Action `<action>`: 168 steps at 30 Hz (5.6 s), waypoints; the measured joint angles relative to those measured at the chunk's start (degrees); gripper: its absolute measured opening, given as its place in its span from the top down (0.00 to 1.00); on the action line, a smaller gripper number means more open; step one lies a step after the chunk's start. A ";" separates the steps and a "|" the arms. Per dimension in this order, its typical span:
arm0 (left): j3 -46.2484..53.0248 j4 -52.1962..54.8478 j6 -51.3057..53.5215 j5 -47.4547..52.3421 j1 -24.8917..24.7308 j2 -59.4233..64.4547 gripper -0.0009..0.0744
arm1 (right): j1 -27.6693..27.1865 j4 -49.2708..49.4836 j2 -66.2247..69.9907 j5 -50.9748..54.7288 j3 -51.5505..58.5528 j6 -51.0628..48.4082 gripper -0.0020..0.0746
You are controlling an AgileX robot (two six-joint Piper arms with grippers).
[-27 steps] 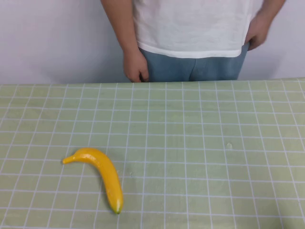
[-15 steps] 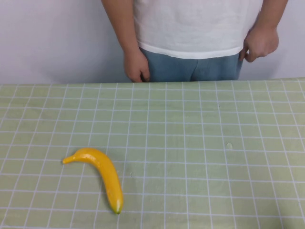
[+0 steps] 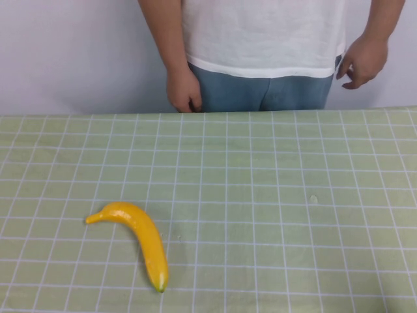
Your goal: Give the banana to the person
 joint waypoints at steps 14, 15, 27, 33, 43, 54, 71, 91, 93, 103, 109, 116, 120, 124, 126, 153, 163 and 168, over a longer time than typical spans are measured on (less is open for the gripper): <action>-7.21 -17.68 12.18 -29.71 0.00 -0.09 0.99 | 0.00 0.00 0.00 0.00 0.00 0.00 0.98; -9.43 -19.37 14.57 -29.71 0.00 -0.09 0.99 | 0.00 0.00 0.00 0.00 0.00 0.00 0.98; -35.68 -41.96 44.62 1.69 0.00 22.05 0.99 | 0.00 0.00 0.00 0.00 0.00 0.00 0.98; -37.20 -51.23 43.84 5.18 0.00 31.51 0.99 | 0.00 0.00 0.00 0.08 0.00 0.00 0.98; -37.20 -57.45 44.65 13.02 0.00 36.77 0.99 | 0.00 0.00 0.00 0.08 0.00 0.00 0.98; -41.31 -53.51 38.08 32.04 0.00 48.17 0.99 | 0.00 0.00 0.00 0.08 0.00 0.00 0.98; -53.06 -8.76 -12.65 43.59 -16.14 73.58 0.99 | 0.00 0.00 0.00 0.08 0.00 0.00 0.98; -53.32 -12.59 -24.93 33.24 -22.96 98.36 0.19 | 0.00 0.00 0.00 0.08 0.00 0.00 0.98; -53.45 -12.68 -25.06 31.47 -22.96 100.31 0.18 | 0.00 0.00 0.00 0.08 0.00 0.00 0.98; -53.71 -12.92 -18.74 25.66 -22.96 105.95 0.62 | 0.00 0.00 0.00 0.08 0.00 0.00 0.98; -53.71 -13.05 -6.63 29.96 -22.96 104.67 0.61 | 0.00 0.00 0.00 0.08 0.00 0.00 0.98; -57.04 -3.56 6.87 38.70 -22.96 96.50 0.61 | 0.00 0.00 0.00 0.08 0.00 0.00 0.98; -60.52 5.63 7.32 40.31 -22.96 88.78 0.61 | 0.00 0.00 0.00 0.08 0.00 0.00 0.98; -65.73 9.65 9.85 40.31 -22.96 82.32 0.61 | 0.00 0.00 0.00 0.08 0.00 0.00 0.98; -68.89 8.38 16.66 41.47 -23.21 80.86 0.61 | 0.00 0.00 0.00 0.08 0.00 0.00 0.98; -92.95 6.32 42.82 62.65 -32.43 100.51 0.61 | 0.00 0.00 0.00 0.08 0.00 0.00 0.98; -93.76 5.73 36.52 62.64 -32.47 100.51 0.29 | 0.00 0.00 0.00 0.08 0.00 0.00 0.98; -97.81 4.61 32.41 65.78 -32.47 100.80 0.17 | 0.00 0.00 0.00 0.08 0.00 0.00 0.98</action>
